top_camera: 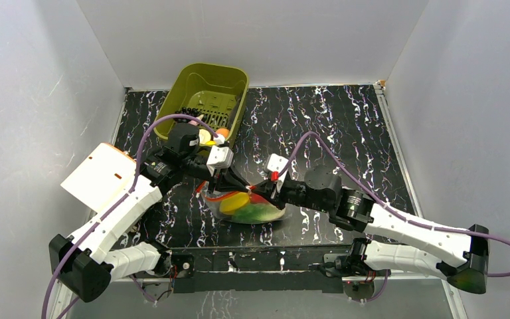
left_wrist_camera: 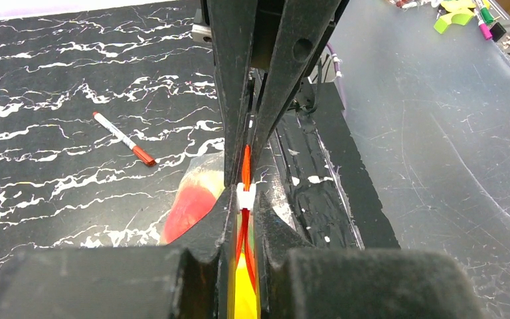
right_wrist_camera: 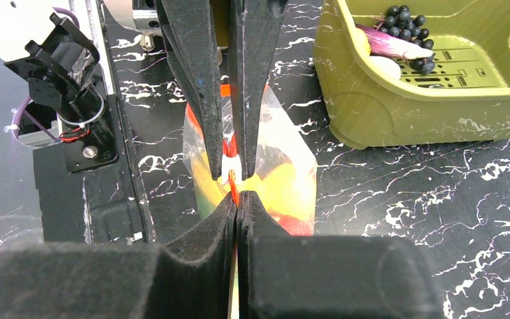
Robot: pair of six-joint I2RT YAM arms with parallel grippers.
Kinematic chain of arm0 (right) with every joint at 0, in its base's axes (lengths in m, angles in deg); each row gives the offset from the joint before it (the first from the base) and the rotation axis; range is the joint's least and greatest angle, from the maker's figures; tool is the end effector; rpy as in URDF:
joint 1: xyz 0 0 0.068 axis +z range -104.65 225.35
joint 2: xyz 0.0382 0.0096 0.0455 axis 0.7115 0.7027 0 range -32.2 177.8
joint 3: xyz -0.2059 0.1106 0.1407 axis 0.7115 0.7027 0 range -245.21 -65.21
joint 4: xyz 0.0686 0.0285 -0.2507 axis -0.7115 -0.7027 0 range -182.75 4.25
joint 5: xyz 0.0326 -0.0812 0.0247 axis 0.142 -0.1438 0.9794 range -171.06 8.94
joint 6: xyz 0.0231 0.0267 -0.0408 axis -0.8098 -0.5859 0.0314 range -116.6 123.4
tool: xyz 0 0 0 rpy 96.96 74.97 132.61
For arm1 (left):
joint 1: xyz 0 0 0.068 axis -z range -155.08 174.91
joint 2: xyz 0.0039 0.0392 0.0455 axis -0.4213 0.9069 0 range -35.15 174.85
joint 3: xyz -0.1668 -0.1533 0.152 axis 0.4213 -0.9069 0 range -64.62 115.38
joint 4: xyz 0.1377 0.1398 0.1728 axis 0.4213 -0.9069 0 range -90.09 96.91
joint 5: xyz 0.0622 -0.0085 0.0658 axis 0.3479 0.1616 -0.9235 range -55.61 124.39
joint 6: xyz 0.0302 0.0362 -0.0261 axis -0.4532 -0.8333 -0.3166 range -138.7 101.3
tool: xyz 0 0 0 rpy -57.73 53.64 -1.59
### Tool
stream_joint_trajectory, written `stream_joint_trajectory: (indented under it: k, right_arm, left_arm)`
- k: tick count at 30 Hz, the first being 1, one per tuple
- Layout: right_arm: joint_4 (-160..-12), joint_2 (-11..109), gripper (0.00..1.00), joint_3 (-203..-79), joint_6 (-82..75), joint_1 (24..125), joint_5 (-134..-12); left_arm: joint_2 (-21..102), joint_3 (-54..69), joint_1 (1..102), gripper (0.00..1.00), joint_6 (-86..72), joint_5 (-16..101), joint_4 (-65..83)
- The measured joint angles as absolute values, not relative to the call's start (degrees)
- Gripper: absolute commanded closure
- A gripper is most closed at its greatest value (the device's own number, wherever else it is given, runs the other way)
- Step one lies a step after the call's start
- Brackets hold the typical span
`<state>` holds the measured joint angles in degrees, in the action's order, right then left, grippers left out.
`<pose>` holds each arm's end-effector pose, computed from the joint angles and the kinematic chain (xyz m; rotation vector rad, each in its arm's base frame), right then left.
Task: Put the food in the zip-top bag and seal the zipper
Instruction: Zip the zipper food storage bag at the center of the board.
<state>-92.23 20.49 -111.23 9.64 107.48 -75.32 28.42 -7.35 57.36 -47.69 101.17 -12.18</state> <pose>0.0982 0.1935 0.3297 -1.1109 1.5036 0.7771 0.1785 -0.1522 0.3450 1.5289 1.1379 -1.1925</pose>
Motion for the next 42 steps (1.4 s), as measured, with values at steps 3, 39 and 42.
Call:
stream_joint_trajectory:
  k: [3,39,42]
  right_arm:
    - [-92.4,19.8,1.00,-111.2,9.6,107.5,-75.5]
    - [-91.5,22.9,1.00,-111.3,8.9,107.5,-73.8]
    - [-91.5,22.7,1.00,-111.3,8.8,107.5,-74.3]
  left_arm:
    - [28.4,-7.3,57.4,1.00,-47.6,101.1,-12.4]
    - [26.5,-9.8,57.5,1.00,-44.6,98.2,-11.2]
    - [26.5,-9.8,57.5,1.00,-44.6,98.2,-11.1]
